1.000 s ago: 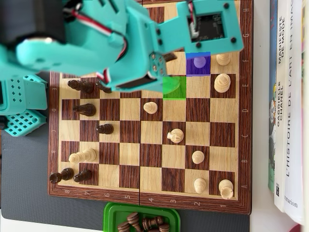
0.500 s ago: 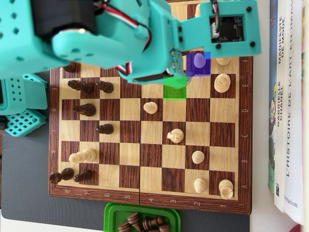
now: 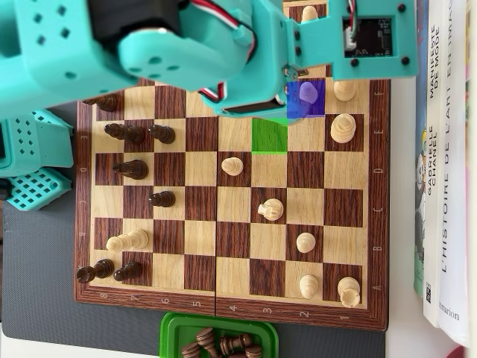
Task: Play chess
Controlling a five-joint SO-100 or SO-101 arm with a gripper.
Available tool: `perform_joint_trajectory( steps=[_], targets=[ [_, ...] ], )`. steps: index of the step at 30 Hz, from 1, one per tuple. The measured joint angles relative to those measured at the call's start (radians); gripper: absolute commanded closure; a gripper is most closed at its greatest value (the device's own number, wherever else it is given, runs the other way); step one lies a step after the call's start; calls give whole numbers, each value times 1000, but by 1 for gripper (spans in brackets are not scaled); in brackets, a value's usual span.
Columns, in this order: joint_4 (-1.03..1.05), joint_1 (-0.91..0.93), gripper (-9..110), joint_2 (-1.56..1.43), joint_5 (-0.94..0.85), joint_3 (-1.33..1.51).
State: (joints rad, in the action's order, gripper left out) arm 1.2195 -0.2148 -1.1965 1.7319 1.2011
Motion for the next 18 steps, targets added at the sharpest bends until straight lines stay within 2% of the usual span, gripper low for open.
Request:
perform_joint_trajectory(
  steps=[18],
  targets=[
    [-49, 0, 86, 78, 0, -32]
  ],
)
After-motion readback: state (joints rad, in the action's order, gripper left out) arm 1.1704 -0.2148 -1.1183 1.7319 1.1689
